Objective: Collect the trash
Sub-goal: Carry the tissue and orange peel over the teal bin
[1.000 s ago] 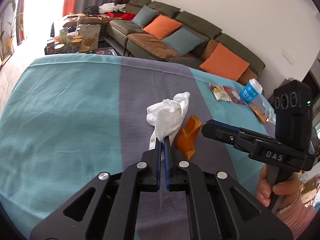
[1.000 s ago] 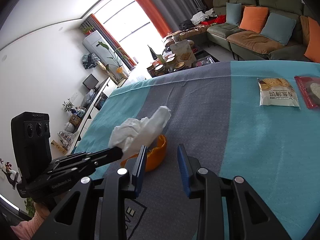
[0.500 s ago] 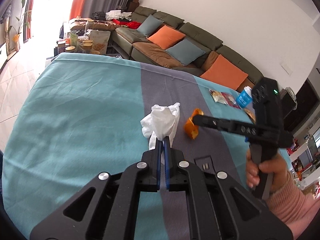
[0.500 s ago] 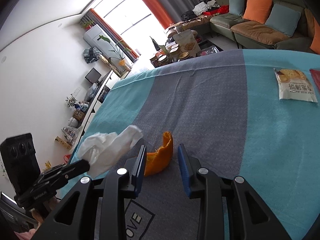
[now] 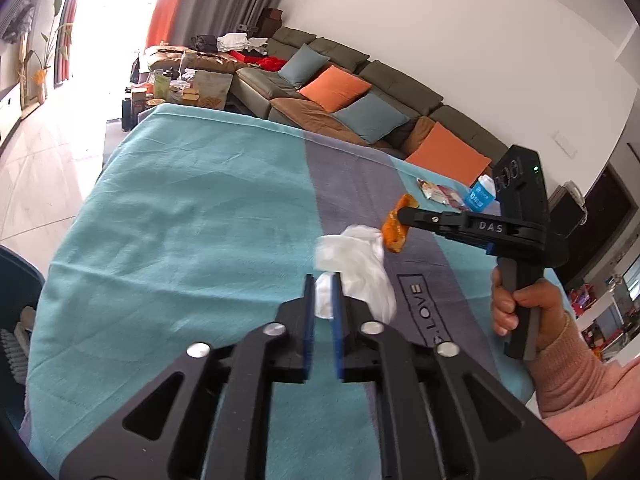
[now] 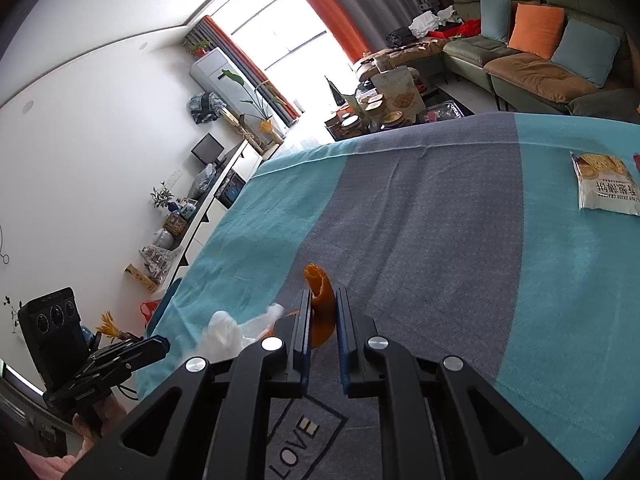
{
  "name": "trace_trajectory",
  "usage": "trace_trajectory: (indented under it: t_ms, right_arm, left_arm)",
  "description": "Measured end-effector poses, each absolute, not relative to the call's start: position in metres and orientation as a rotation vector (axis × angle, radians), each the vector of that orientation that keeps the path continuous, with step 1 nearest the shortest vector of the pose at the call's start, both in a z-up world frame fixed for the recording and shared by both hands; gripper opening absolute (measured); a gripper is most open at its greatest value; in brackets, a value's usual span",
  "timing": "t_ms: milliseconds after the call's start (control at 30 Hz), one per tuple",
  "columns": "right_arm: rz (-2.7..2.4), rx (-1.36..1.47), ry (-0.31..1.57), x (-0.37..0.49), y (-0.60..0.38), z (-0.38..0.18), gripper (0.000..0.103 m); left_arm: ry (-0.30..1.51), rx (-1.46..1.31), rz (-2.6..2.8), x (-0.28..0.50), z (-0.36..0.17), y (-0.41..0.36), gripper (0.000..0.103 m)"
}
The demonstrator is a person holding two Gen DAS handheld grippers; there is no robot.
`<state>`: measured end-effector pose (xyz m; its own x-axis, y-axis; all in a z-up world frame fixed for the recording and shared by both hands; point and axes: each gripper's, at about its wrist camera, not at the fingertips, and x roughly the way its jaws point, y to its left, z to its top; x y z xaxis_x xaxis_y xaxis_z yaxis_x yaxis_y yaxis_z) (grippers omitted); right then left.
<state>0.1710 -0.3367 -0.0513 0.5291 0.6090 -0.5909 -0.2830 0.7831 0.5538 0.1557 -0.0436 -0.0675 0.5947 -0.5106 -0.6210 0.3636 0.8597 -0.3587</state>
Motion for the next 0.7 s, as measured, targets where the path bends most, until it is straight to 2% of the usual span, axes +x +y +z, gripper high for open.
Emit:
trace_trajectory:
  t_ms: [67,100,167,500,567,600,667,700]
  right_arm:
    - [0.553,0.427,0.857,0.169,-0.337,-0.05,0.01]
    - [0.553,0.429,0.855,0.169,-0.337,-0.05,0.01]
    - [0.55,0.431,0.851,0.168,-0.338,-0.049,0.01]
    - [0.566,0.436,0.85,0.159,-0.335,-0.049,0.01]
    - [0.573,0.435,0.853,0.158,-0.333,-0.049,0.01]
    - [0.577,0.433,0.854,0.157,-0.332,-0.049,0.01]
    - [0.58,0.426,0.853,0.157,-0.329,-0.049,0.01]
    - [0.582,0.422,0.851,0.156,-0.328,-0.048,0.01]
  left_arm:
    - [0.783,-0.19,-0.503,0.157,-0.067,-0.046,0.024]
    - [0.783,-0.185,-0.507,0.158,-0.067,-0.048,0.026]
    - [0.783,-0.176,-0.513,0.158,-0.066,-0.054,0.04]
    - [0.763,-0.016,-0.538,0.16,-0.065,-0.101,0.048]
    - [0.771,0.036,-0.516,0.162,-0.069,-0.112,0.045]
    - [0.792,0.058,-0.507,0.166,-0.074,-0.116,0.039]
    - [0.833,0.064,-0.502,0.171,-0.081,-0.12,0.011]
    - [0.855,0.053,-0.498,0.175,-0.086,-0.118,0.008]
